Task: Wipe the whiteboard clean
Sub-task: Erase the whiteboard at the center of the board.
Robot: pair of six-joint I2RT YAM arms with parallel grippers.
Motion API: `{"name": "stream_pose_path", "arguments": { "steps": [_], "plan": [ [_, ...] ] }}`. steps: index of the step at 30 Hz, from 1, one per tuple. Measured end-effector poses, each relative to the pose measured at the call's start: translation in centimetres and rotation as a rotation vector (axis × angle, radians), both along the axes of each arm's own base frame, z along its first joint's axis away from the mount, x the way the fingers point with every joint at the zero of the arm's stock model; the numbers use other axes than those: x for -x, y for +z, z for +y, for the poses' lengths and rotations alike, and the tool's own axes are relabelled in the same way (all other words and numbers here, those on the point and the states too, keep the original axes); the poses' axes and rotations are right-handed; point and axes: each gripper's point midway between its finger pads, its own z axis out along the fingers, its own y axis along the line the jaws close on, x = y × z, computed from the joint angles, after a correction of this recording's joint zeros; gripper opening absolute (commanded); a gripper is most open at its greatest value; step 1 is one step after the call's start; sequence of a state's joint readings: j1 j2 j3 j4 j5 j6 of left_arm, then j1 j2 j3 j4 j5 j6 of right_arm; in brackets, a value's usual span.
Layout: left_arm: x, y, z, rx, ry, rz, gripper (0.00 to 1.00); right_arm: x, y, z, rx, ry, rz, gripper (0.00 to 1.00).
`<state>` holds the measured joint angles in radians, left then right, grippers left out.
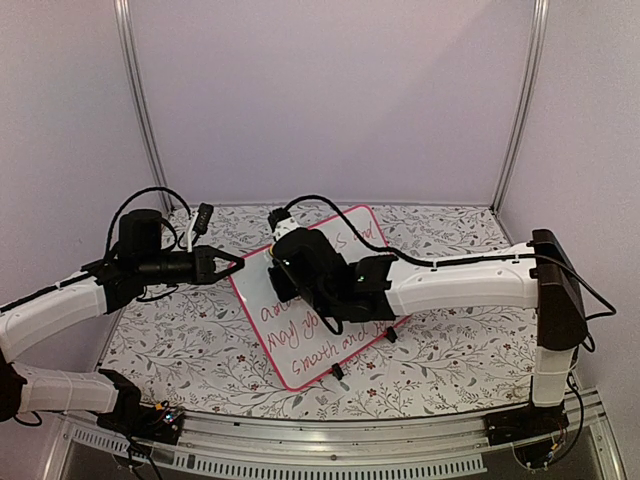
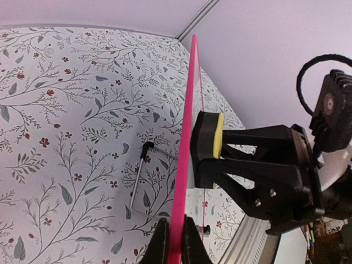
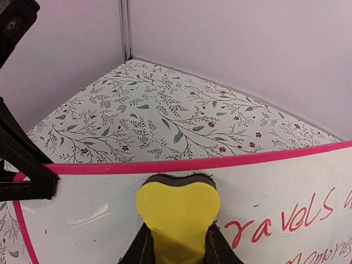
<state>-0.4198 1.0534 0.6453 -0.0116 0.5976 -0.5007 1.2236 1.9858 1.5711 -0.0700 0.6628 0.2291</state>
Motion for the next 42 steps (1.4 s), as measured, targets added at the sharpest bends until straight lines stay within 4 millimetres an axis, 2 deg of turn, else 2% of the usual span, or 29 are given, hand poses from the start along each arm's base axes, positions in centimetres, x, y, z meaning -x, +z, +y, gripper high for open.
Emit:
{"name": "stream_pose_path", "arguments": {
  "steps": [19, 34, 42],
  "plan": [
    [0.0, -0.1, 0.1, -0.003, 0.005, 0.004, 0.00, -1.6, -0.7, -2.4, -0.015, -0.064, 0.001, 0.25],
    [-0.1, -0.2, 0.1, -0.001, 0.011, 0.015, 0.00, -3.8, -0.8, -5.0, -0.023, -0.136, -0.001, 0.25],
    [0.0, -0.2, 0.1, 0.001, 0.010, 0.018, 0.00, -3.8, -0.7, -5.1, -0.031, -0.127, 0.003, 0.25]
  ]
}}
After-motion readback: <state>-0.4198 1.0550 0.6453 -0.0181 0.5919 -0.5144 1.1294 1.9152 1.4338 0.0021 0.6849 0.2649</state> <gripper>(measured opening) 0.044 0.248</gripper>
